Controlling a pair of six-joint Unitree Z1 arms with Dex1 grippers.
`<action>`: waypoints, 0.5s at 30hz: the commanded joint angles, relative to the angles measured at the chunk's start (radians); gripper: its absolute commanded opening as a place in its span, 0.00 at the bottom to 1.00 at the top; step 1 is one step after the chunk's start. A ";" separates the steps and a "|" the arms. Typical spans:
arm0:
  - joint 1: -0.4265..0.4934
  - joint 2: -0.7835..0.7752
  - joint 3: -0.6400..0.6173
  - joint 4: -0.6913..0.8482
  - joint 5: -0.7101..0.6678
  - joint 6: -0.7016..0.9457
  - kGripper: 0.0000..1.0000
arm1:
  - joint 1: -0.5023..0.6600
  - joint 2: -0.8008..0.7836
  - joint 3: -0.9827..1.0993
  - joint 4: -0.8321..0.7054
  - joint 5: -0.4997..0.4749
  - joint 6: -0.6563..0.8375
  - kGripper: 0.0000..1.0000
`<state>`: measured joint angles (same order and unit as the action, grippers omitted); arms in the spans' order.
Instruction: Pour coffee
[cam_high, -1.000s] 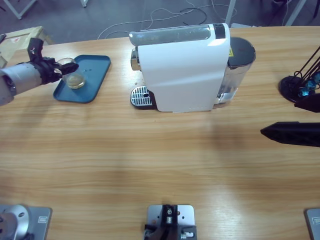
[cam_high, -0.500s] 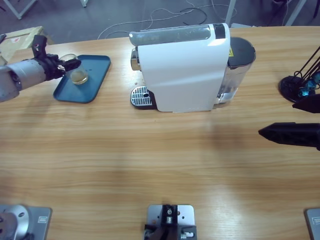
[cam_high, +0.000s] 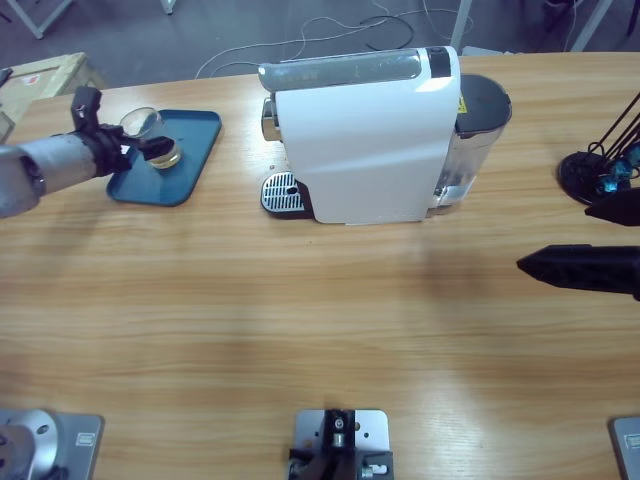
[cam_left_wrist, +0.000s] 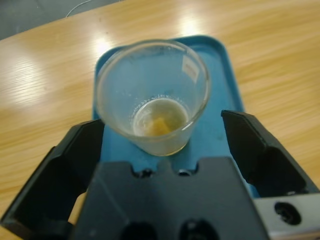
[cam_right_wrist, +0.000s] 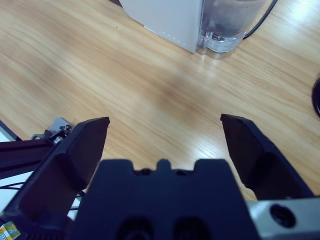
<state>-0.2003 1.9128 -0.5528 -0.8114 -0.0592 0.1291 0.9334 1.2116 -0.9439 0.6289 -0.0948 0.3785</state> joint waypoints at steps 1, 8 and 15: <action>0.001 -0.458 0.068 0.250 0.011 -0.063 0.98 | 0.008 -0.018 0.049 -0.010 -0.038 0.005 1.00; -0.160 -0.891 -0.124 1.145 0.027 -0.118 0.98 | 0.008 -0.063 0.019 0.055 -0.098 0.000 1.00; -0.396 -1.147 -0.138 1.376 -0.118 -0.183 0.98 | 0.008 -0.076 0.030 0.126 -0.192 -0.012 1.00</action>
<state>-0.4582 0.9922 -0.6768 0.4140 -0.0740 0.0088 0.9340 1.1674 -0.9472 0.7124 -0.2035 0.3784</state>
